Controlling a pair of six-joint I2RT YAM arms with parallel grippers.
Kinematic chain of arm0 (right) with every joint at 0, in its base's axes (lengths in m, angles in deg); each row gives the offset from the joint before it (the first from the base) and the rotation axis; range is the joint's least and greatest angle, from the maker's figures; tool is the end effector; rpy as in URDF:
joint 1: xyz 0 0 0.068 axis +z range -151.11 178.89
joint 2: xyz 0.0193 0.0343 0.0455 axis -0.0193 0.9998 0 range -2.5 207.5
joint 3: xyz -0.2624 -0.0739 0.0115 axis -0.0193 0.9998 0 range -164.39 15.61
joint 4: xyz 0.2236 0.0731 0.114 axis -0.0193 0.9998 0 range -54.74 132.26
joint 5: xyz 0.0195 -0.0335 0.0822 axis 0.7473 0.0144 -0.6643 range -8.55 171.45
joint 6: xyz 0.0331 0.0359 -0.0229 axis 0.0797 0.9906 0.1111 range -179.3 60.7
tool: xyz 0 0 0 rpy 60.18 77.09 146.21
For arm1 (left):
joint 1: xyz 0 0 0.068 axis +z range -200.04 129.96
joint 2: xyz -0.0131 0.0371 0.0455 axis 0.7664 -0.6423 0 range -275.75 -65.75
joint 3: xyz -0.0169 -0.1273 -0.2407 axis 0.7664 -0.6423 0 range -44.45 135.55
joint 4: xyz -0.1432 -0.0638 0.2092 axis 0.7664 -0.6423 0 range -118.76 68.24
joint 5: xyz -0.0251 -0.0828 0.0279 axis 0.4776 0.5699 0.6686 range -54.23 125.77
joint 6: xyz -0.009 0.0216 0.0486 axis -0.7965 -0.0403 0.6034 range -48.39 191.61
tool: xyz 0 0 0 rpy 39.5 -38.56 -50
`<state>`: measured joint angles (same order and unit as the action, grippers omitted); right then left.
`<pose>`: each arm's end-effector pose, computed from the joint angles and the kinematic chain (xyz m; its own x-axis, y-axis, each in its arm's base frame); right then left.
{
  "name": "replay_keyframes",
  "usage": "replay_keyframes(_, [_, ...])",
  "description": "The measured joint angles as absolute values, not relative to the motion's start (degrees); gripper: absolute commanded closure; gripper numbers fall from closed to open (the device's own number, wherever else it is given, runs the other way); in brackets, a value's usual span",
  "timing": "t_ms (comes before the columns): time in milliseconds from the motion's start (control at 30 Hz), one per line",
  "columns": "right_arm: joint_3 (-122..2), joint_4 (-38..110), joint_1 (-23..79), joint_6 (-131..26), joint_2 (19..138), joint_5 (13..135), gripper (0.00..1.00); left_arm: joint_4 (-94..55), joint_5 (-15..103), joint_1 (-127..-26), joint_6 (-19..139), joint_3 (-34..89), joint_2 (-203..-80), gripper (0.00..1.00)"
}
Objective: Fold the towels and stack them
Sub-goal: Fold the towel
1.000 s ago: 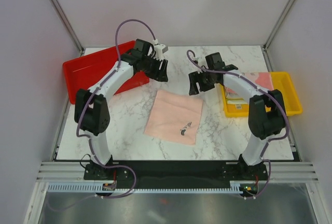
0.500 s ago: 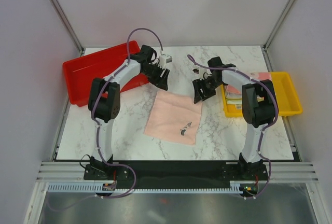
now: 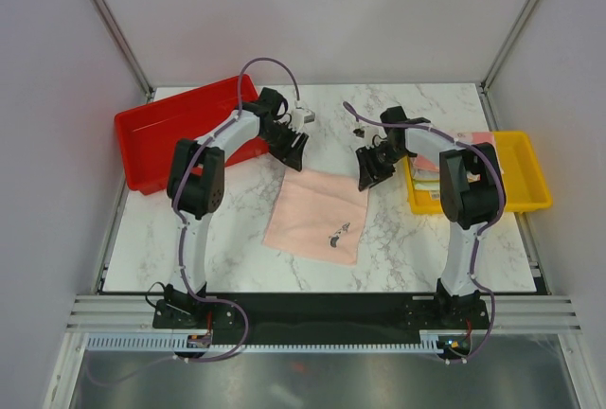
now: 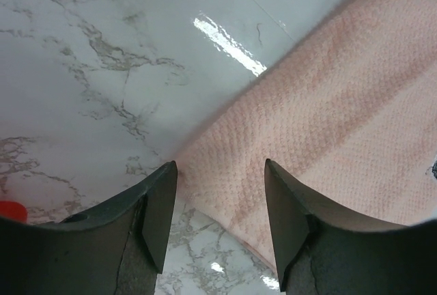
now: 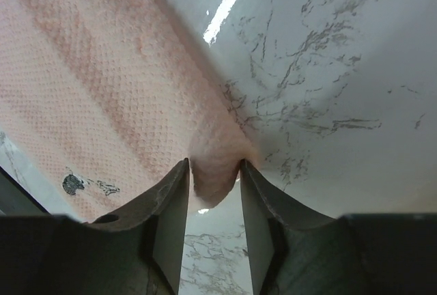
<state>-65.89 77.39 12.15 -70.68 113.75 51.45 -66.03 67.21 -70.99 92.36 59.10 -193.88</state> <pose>0.3814 0.1081 0.1579 -0.8683 -0.3802 -0.3186 -0.4900 0.7568 0.4326 0.4307 -0.1850 0.1765 -0.6441 0.5704 -0.5097 0.7583 0.5639 -0.3272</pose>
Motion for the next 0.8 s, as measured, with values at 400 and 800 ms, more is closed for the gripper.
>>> replay_keyframes(400, [-65.9,77.6,12.0,-71.2,114.5,53.0,0.99,-66.3,62.7,-71.0,93.9,62.6,-196.3,0.44])
replay_keyframes(800, [-66.1,77.6,11.6,-71.2,114.6,54.2,0.73,-67.8,63.1,-71.1,95.3,62.9,-196.5,0.71])
